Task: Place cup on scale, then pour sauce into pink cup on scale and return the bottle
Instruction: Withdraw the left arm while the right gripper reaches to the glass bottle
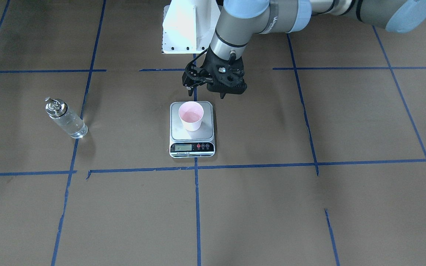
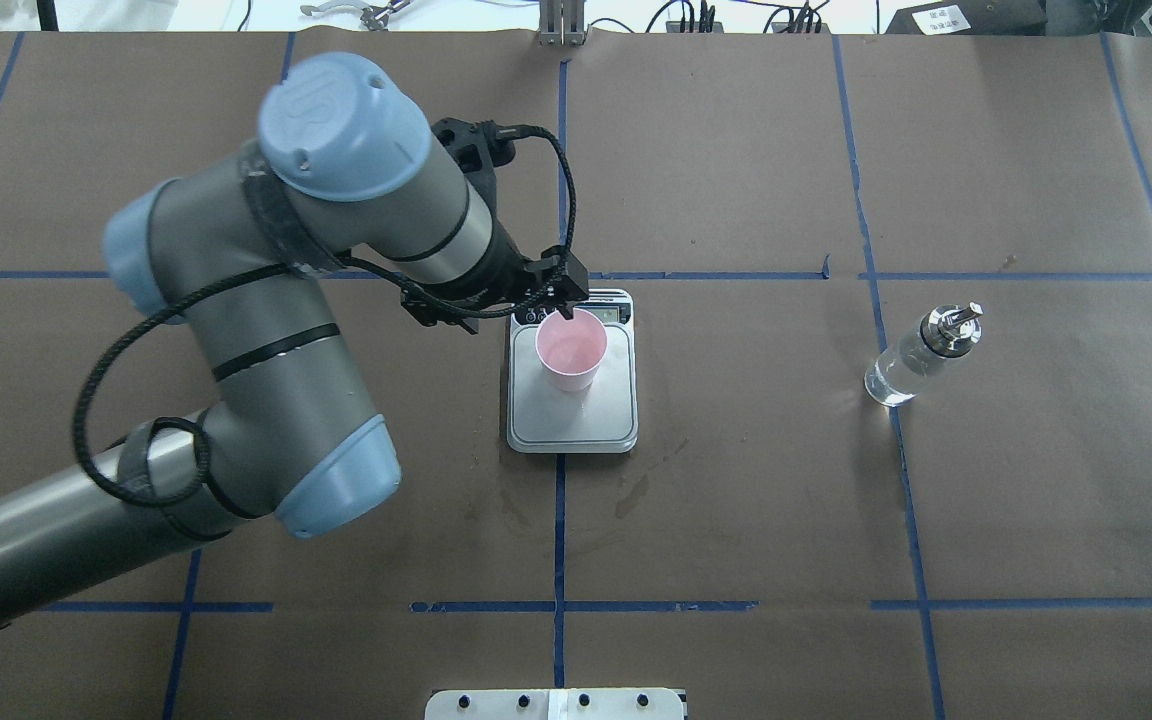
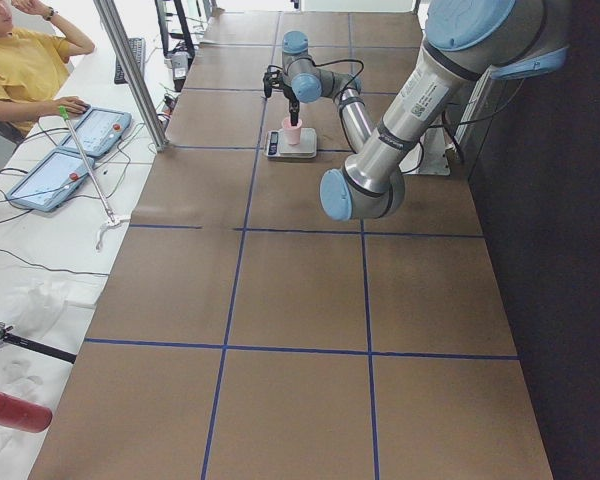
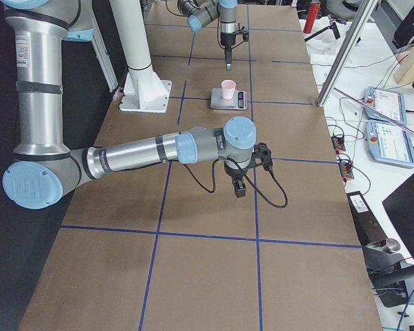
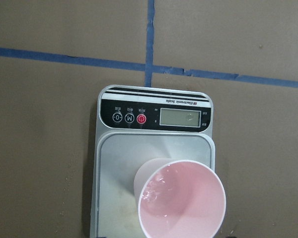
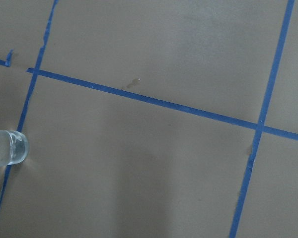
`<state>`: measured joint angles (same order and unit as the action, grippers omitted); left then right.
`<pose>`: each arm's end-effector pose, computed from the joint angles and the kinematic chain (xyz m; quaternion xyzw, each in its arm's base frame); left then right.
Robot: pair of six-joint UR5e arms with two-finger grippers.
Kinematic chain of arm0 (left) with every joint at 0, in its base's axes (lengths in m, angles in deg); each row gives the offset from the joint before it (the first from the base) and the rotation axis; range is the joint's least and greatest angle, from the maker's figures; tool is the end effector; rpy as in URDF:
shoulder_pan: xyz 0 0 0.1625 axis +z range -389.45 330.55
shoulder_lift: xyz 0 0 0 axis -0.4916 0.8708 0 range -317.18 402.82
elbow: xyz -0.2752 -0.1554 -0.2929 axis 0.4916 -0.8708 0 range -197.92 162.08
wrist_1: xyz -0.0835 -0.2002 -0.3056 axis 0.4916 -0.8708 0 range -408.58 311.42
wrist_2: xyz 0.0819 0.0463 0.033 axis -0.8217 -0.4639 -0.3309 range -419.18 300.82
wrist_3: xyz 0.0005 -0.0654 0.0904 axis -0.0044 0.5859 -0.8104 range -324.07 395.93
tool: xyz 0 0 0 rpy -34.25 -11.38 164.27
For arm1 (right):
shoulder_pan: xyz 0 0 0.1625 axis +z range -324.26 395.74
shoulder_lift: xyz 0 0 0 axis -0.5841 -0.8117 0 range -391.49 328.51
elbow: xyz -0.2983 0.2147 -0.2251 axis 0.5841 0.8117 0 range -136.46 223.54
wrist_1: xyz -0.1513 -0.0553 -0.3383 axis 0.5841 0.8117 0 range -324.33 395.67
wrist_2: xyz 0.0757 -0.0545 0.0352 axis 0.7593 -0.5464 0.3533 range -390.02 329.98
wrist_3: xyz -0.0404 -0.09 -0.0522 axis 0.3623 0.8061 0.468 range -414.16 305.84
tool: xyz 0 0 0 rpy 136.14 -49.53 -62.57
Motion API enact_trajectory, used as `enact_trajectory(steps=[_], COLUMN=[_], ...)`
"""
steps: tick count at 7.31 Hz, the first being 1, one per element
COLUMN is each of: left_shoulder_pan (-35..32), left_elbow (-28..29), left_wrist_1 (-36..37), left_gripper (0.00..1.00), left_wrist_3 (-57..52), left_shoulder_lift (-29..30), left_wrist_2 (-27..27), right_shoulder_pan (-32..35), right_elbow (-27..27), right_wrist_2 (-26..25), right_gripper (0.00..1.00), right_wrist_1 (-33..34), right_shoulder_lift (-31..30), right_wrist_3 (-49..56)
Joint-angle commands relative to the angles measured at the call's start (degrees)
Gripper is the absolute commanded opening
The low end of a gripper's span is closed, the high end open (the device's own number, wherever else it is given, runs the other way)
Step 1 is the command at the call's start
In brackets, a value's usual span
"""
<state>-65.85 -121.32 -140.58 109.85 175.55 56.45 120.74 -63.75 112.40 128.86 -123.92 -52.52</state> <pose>0.4531 -0.4398 0.1567 0.0355 0.5105 -0.0443 0.8580 0.0070 -0.4339 0.5499 0.0782 -0.4418 -0.0964 0.8885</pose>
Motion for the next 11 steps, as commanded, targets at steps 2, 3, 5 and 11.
enact_trajectory(steps=[2,3,5,11], left_shoulder_pan=[-2.62,-3.49,-4.29,-9.71], left_elbow=[-8.12,-8.56,-10.68,-13.91], left_wrist_1=[1.65,1.65,1.56,2.35], left_gripper=[1.0,1.0,1.0,1.0], left_wrist_3=[-3.42,-3.52,-5.36,-14.8], left_shoulder_lift=[-6.25,-7.12,-10.64,-19.29], left_wrist_2=[-0.23,-0.23,-0.58,-0.76], right_shoulder_pan=[-7.11,-12.27,-26.84,-55.64], right_elbow=[-6.43,-6.96,-11.24,-15.59], right_wrist_2=[1.47,-1.49,-18.84,-52.73], right_gripper=[1.0,1.0,1.0,0.96], right_wrist_1=[-13.64,-28.71,-43.34,-43.63], right_shoulder_lift=[-0.9,-3.52,-9.05,-14.62], right_wrist_3=[-29.1,-42.72,-56.62,-66.41])
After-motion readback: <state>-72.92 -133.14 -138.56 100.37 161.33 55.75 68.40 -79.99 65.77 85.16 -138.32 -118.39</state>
